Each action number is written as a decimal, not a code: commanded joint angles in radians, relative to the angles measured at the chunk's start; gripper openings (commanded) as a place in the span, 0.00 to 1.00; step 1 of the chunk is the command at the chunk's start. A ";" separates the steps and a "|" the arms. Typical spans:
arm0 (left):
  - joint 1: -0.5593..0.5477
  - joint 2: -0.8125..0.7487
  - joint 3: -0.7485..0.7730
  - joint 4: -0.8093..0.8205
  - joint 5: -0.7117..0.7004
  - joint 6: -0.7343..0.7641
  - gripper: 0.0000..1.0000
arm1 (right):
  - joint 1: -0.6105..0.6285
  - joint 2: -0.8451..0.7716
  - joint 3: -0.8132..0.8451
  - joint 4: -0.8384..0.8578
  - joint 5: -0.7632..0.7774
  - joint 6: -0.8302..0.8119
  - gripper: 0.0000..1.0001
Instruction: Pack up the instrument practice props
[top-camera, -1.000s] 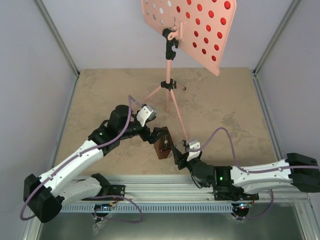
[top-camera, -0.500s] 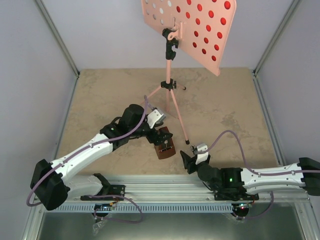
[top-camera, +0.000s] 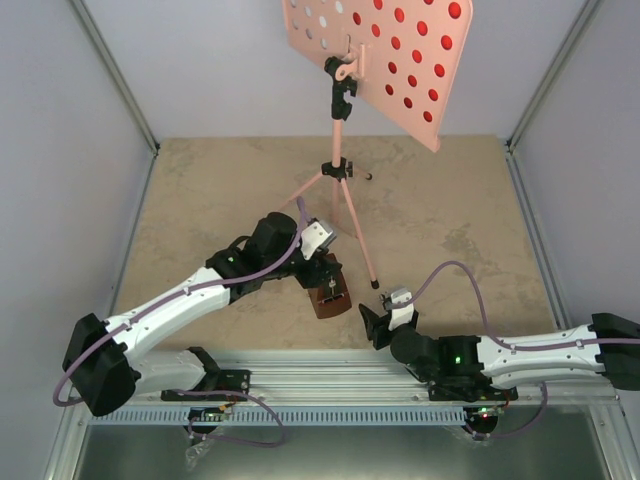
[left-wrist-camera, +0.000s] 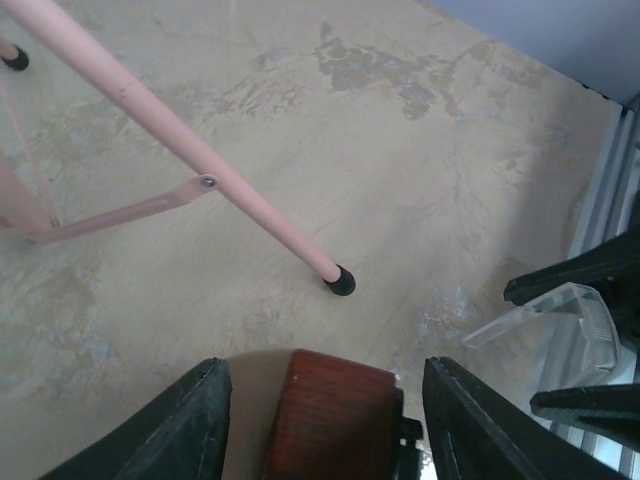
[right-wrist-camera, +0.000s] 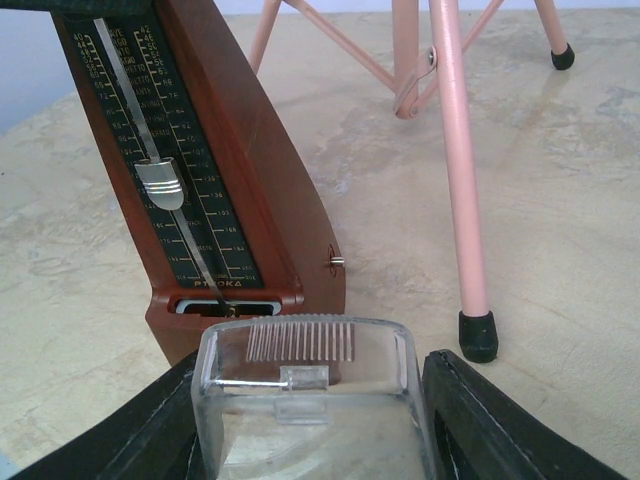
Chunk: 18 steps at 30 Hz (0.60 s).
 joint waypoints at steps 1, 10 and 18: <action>-0.006 -0.020 0.029 -0.017 -0.086 0.004 0.53 | -0.002 0.003 0.003 0.017 0.020 0.031 0.45; -0.023 -0.047 0.026 -0.019 -0.178 -0.010 0.39 | -0.002 0.000 0.004 0.004 0.035 0.045 0.45; -0.028 -0.058 0.022 -0.021 -0.219 -0.021 0.41 | -0.002 0.004 0.008 0.014 0.046 0.042 0.45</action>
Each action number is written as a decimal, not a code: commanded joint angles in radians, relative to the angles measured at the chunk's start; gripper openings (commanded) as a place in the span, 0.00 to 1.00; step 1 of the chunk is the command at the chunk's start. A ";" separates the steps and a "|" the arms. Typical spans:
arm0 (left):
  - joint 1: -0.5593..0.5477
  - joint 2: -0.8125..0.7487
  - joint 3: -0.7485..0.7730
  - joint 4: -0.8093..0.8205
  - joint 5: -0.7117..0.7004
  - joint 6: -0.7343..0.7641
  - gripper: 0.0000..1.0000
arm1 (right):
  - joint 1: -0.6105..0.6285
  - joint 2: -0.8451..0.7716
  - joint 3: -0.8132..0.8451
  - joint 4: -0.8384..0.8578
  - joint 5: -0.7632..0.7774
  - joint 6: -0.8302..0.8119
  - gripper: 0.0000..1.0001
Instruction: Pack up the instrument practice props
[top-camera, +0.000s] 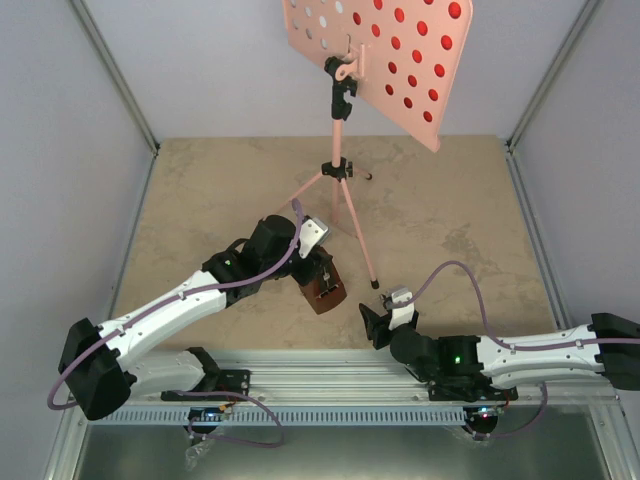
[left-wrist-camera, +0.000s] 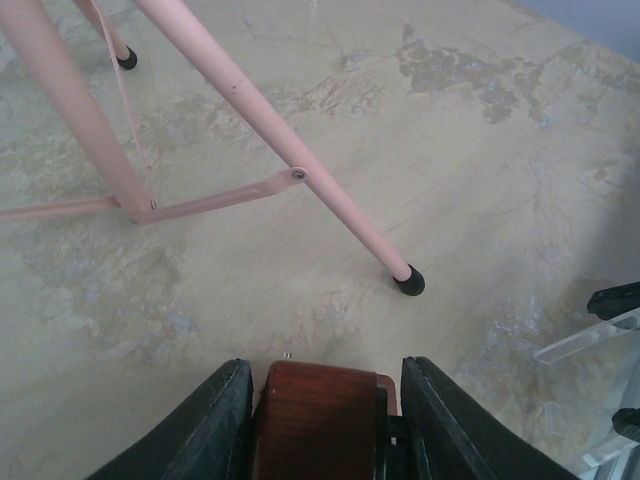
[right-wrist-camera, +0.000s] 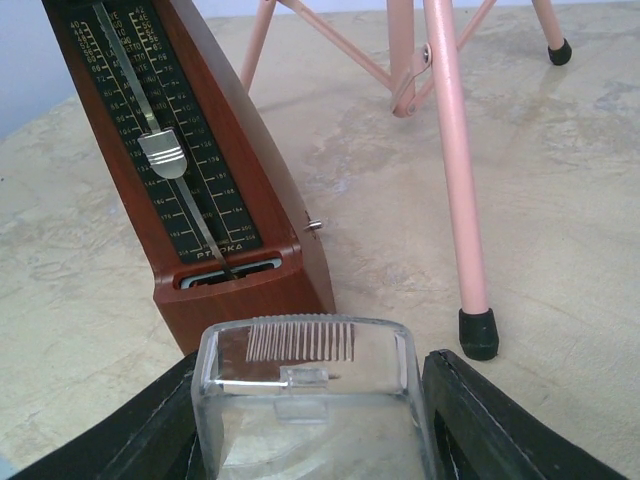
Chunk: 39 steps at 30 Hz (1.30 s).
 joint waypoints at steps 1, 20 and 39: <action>-0.004 -0.023 0.022 0.014 0.002 -0.007 0.43 | -0.001 0.002 0.009 0.018 0.041 0.017 0.45; 0.136 -0.141 -0.021 0.125 0.071 -0.068 0.91 | -0.124 0.108 0.062 0.264 -0.149 -0.269 0.45; 0.168 -0.190 -0.060 0.135 -0.194 -0.079 0.98 | -0.373 -0.071 0.008 0.457 -0.331 -0.443 0.43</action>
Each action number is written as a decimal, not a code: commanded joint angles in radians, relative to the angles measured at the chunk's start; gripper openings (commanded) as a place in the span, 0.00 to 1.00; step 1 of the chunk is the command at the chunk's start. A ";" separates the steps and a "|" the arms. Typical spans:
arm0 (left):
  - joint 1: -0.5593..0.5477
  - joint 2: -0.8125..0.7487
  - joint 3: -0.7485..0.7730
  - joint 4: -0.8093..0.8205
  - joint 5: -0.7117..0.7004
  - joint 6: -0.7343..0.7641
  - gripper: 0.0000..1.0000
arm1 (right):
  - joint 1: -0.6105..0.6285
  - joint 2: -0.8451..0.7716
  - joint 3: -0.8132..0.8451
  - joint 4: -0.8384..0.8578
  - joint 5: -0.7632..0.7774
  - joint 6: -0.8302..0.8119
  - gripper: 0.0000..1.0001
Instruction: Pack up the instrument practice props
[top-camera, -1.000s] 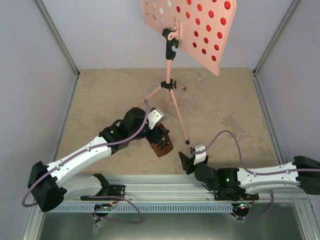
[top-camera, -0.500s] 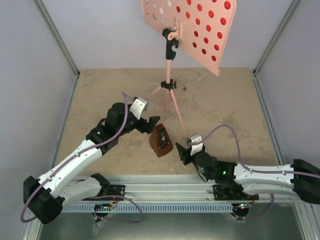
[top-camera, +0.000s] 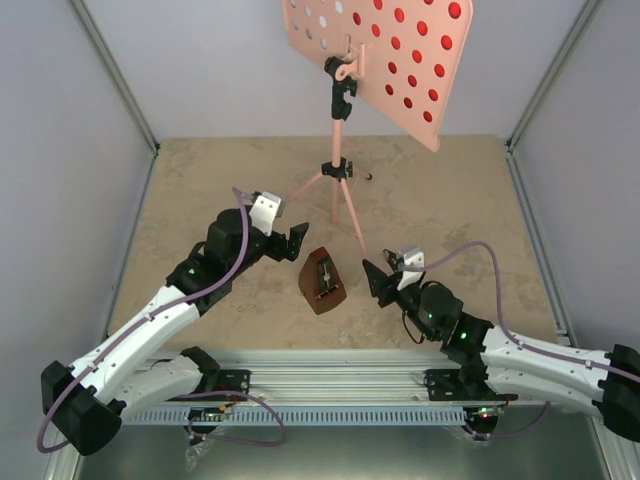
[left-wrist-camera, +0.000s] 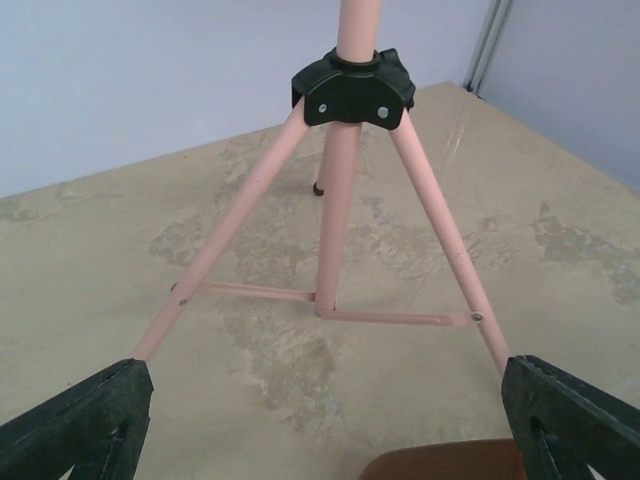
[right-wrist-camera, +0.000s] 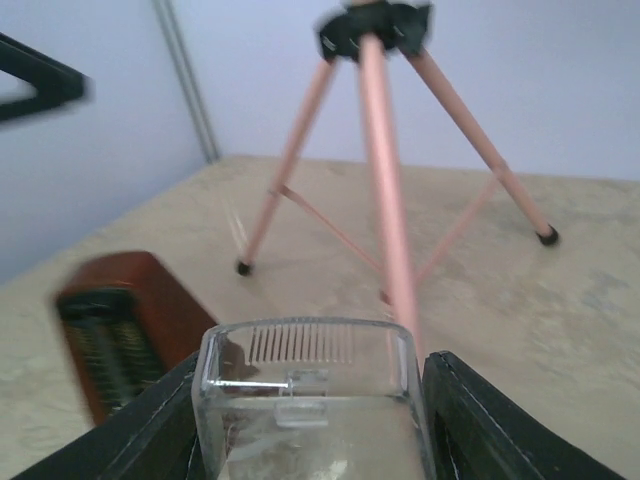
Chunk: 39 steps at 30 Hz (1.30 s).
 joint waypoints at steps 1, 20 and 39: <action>0.003 0.011 -0.014 0.022 -0.031 -0.017 0.98 | 0.156 -0.019 -0.041 0.206 0.134 -0.098 0.43; 0.003 0.011 -0.031 0.032 -0.071 -0.031 0.99 | 0.328 0.457 0.043 0.642 0.259 -0.115 0.42; 0.003 0.013 -0.030 0.034 -0.048 -0.030 0.99 | 0.330 0.611 0.068 0.792 0.272 -0.134 0.42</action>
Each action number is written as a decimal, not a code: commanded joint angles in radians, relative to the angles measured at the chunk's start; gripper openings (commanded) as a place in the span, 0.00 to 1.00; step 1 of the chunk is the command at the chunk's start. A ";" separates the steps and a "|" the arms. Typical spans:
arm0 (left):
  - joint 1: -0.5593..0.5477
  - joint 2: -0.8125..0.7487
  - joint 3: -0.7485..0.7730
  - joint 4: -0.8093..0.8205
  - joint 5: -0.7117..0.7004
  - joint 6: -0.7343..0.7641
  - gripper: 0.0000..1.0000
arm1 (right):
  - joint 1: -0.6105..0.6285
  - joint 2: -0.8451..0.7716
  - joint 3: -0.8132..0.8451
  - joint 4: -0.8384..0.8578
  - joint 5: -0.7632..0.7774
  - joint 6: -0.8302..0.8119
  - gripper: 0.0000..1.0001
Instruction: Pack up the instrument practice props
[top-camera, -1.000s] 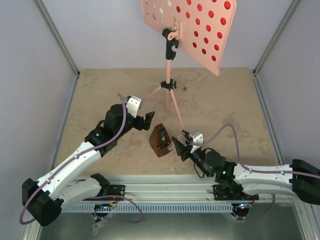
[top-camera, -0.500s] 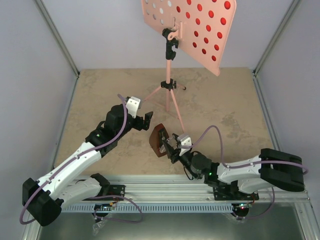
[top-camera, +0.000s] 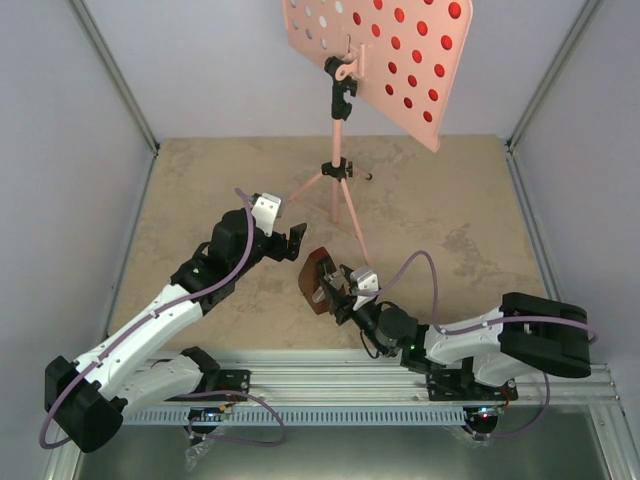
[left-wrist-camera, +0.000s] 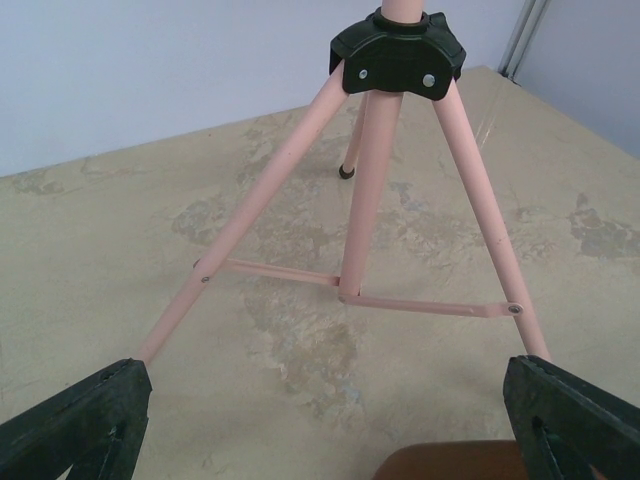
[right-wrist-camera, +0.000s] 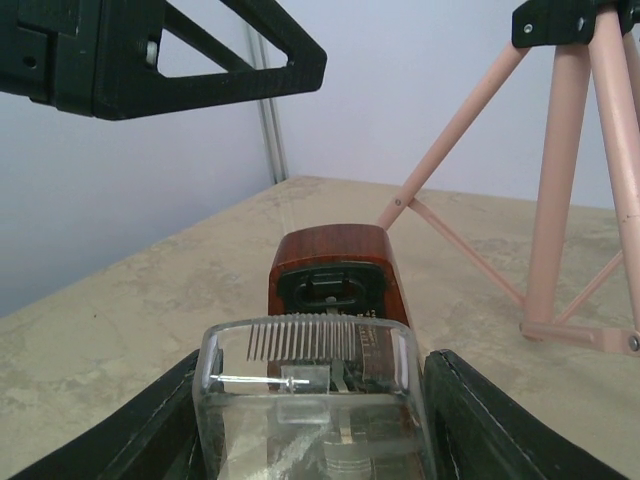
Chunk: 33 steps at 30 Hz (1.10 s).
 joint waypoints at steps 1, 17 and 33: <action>0.003 -0.012 -0.007 0.026 0.011 -0.006 0.99 | 0.007 0.033 0.018 0.103 0.045 -0.017 0.42; 0.003 -0.010 -0.010 0.026 0.021 -0.003 0.99 | 0.007 0.095 0.021 0.167 0.049 -0.089 0.43; 0.003 -0.009 -0.011 0.027 0.029 -0.003 0.99 | -0.029 0.087 0.013 0.116 -0.014 -0.075 0.43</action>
